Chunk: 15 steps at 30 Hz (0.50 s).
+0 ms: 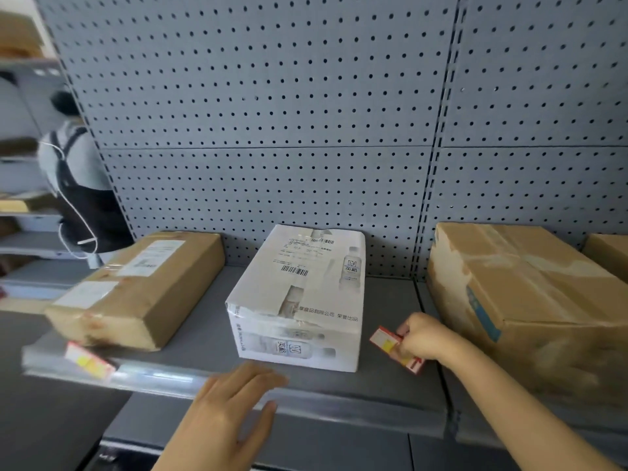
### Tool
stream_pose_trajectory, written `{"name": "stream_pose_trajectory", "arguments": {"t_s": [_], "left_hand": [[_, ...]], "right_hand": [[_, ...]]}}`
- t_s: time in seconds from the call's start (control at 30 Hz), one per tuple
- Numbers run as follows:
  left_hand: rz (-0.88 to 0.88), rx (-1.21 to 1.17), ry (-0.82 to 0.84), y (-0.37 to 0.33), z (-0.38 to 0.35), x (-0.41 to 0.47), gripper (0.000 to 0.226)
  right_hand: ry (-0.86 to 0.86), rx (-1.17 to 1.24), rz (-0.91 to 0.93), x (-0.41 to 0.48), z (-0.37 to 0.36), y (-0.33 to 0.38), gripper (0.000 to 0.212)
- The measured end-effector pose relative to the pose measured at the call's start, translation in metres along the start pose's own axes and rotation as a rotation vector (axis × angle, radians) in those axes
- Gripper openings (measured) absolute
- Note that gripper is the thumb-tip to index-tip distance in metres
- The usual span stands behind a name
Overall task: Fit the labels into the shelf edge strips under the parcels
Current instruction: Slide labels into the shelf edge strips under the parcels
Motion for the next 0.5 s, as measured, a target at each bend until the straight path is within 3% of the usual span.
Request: {"name": "stream_pose_trajectory", "arguments": {"t_s": [0.17, 0.4, 0.5], "left_hand": [[0.061, -0.022, 0.109, 0.035, -0.020, -0.020, 0.027], [-0.041, 0.045, 0.240, 0.052, -0.057, -0.026, 0.031], [-0.087, 0.090, 0.244, 0.047, -0.069, -0.028, 0.036]], "right_hand": [[-0.184, -0.053, 0.026, -0.030, 0.010, 0.008, 0.019], [-0.612, -0.088, 0.011, -0.123, 0.026, 0.015, 0.026], [-0.621, -0.042, 0.090, -0.155, 0.013, 0.028, 0.027]]}}
Point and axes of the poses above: each hand's wrist, its own x-axis towards the middle knuckle, its own z-axis out of the back of the hand, y = z × x, the point moved 8 cm from there along x, towards the middle knuckle, and after that the axes turned 7 degrees about z, right-handed, at the moved point
